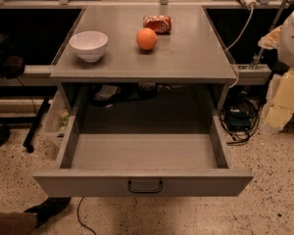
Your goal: Place orange into top drawer
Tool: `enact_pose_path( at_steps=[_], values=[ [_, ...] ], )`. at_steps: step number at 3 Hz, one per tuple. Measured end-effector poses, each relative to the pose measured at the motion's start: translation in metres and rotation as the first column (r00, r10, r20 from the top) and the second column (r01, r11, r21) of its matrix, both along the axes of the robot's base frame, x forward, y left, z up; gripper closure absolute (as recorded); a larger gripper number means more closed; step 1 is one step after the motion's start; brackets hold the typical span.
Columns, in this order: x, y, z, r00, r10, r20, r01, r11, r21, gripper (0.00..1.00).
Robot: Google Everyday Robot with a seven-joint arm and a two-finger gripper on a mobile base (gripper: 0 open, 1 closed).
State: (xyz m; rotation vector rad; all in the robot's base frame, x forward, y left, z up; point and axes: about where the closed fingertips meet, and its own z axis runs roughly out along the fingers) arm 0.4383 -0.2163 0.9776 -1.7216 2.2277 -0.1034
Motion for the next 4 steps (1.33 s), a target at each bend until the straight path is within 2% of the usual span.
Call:
enact_pose_path(
  at_steps=[1, 2, 3, 4],
  values=[
    [0.0, 0.0, 0.0, 1.0, 0.0, 0.0, 0.0, 1.0, 0.0, 0.0],
    [0.005, -0.001, 0.001, 0.9996, -0.028, -0.001, 0.028, 0.999, 0.018, 0.0],
    [0.037, 0.016, -0.006, 0.9956, -0.094, 0.003, 0.093, 0.993, 0.073, 0.0],
    [0.078, 0.041, -0.024, 0.9761, -0.217, -0.016, 0.216, 0.96, 0.18, 0.0]
  ],
)
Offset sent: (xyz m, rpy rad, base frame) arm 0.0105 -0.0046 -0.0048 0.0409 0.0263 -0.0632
